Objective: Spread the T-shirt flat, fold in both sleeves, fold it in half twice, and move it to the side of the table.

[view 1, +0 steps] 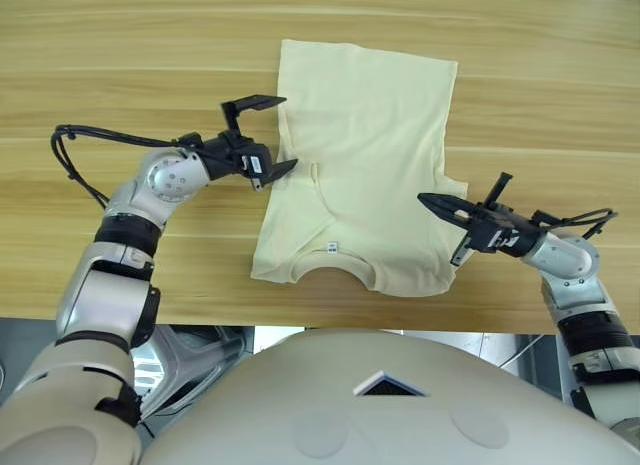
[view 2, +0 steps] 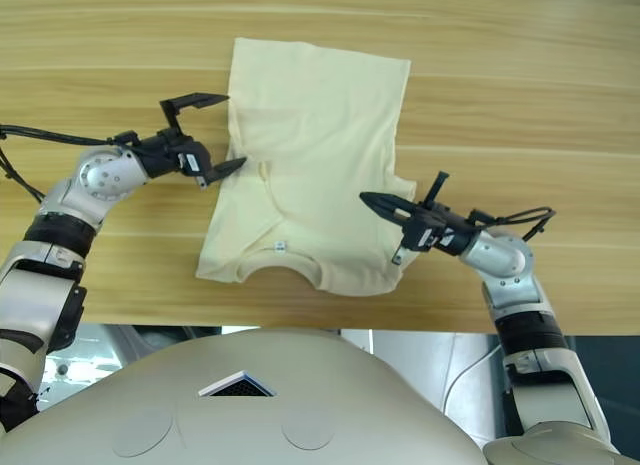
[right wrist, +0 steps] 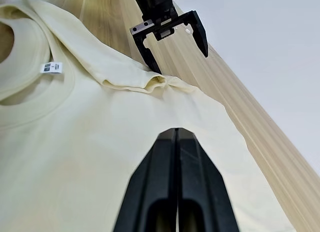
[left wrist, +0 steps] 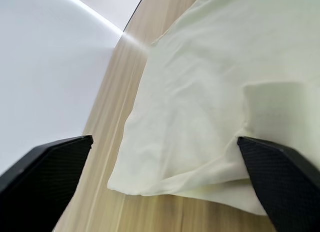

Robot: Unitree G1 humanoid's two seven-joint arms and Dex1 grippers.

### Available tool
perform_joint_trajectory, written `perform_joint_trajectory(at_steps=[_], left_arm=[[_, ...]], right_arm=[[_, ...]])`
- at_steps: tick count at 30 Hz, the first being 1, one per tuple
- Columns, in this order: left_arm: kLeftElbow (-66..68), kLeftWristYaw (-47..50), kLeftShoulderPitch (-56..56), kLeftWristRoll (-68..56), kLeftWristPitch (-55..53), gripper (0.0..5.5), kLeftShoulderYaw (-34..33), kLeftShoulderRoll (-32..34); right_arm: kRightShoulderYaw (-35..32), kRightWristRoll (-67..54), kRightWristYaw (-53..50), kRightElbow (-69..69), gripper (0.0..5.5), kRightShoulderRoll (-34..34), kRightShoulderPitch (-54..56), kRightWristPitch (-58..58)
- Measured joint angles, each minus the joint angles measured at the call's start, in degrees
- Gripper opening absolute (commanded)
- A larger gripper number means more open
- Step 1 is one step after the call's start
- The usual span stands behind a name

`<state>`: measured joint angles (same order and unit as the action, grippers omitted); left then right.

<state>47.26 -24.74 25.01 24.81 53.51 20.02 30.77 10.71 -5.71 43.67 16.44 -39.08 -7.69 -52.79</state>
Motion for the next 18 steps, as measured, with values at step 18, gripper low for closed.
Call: perform_joint_trajectory(at_steps=[18], left_arm=[[9.7, 7.5, 4.4, 3.9, 1.7, 5.39, 2.5, -3.3]], right_arm=[[0.1, 0.2, -0.1, 0.4, 0.00, 1.9, 0.5, 0.3]])
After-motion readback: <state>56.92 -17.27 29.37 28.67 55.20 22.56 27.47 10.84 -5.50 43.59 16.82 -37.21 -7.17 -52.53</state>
